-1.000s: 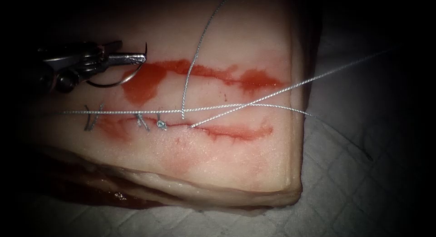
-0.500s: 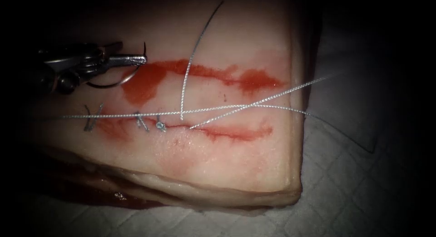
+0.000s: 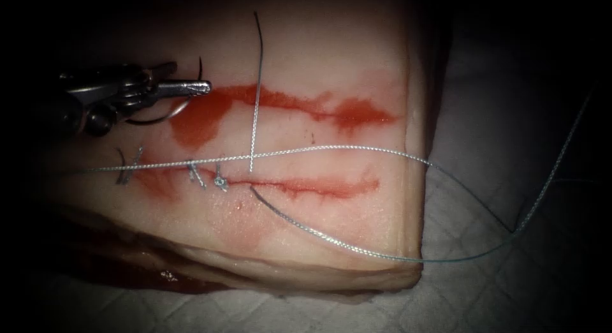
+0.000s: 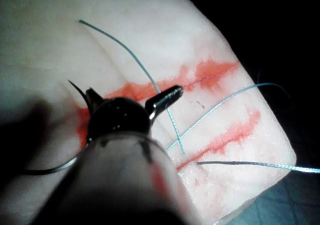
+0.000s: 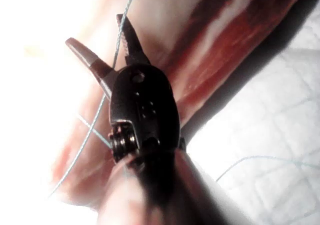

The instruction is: Wound Closure

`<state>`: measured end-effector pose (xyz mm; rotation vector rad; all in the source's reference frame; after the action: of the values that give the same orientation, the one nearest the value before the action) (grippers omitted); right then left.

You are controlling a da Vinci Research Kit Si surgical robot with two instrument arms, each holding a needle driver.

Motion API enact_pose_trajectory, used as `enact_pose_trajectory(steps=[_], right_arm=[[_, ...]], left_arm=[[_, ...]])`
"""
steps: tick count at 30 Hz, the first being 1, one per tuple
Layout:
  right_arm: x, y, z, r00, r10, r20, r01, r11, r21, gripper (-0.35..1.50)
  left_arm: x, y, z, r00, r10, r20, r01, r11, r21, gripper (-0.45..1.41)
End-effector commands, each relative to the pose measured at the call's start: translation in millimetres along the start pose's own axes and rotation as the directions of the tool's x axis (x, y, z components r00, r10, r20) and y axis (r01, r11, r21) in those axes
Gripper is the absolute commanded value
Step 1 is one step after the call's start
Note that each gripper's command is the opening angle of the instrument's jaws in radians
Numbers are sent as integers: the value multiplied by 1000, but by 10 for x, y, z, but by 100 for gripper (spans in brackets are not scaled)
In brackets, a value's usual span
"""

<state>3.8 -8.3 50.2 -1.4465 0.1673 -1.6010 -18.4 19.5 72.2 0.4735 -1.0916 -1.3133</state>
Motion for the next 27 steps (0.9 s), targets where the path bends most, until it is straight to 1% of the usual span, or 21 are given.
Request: enact_pose_trajectory(steps=[1, 4, 6, 7, 8, 10, 12, 15, 17, 19, 21, 22, 23, 24, 25, 26, 27], right_arm=[[37, 58, 30, 1000, 19, -10, -19, 996, -91, 123], [80, 114, 54, 998, 47, -30, -51, 981, -185, 123], [96, 135, 70, 998, 36, -46, -46, 973, -224, 121], [104, 147, 85, 998, 30, -55, -43, 966, -253, 121], [108, 152, 95, 998, 29, -55, -42, 966, -257, 121], [113, 159, 117, 998, 30, -51, -42, 968, -246, 121], [116, 158, 129, 998, 32, -49, -42, 971, -234, 126], [124, 152, 131, 999, 30, -37, -37, 972, -233, 128], [127, 146, 129, 1000, -6, -24, 1, 974, -225, 123], [124, 139, 132, 997, -79, -5, 76, 972, -224, 125], [120, 132, 135, 997, -76, -7, 72, 972, -225, 130], [118, 130, 135, 999, -29, -20, 24, 974, -226, 133], [115, 128, 133, 988, 145, -60, -155, 965, -211, 133], [113, 126, 131, 964, 256, -76, -266, 946, -184, 133], [111, 125, 129, 940, 332, -80, -341, 926, -162, 133], [108, 123, 125, 897, 432, -92, -441, 886, -142, 133], [105, 121, 122, 844, 525, -105, -536, 834, -132, 133]], left_arm=[[2, 1, 7, 1000, 1, 0, -1, 1000, 1, 86], [2, 1, 7, 1000, 1, -1, -1, 1000, 2, 86], [2, 1, 8, 1000, 1, -1, -1, 1000, 2, 86], [2, 1, 8, 1000, 1, -1, -1, 1000, 2, 86], [2, 1, 8, 1000, 1, -1, -1, 1000, 2, 86], [2, 1, 8, 1000, 1, -1, -1, 1000, 2, 86], [2, 1, 8, 1000, 1, 0, -1, 1000, 2, 86], [3, 1, 9, 1000, 2, -1, -2, 1000, 4, 86], [4, 1, 10, 1000, 2, -1, -2, 1000, 4, 86], [4, 0, 10, 1000, 2, -1, -2, 1000, 4, 86], [4, 0, 10, 1000, 3, -1, -3, 1000, 4, 86], [5, 0, 10, 1000, 3, -1, -3, 1000, 4, 86], [5, 0, 10, 1000, 3, -1, -3, 1000, 4, 86], [5, 0, 10, 1000, 3, -1, -3, 1000, 4, 86], [5, 0, 10, 1000, 3, -1, -3, 1000, 5, 86], [5, 0, 10, 1000, 3, -1, -3, 1000, 5, 86], [5, 0, 10, 1000, 3, -1, -3, 1000, 5, 88]])
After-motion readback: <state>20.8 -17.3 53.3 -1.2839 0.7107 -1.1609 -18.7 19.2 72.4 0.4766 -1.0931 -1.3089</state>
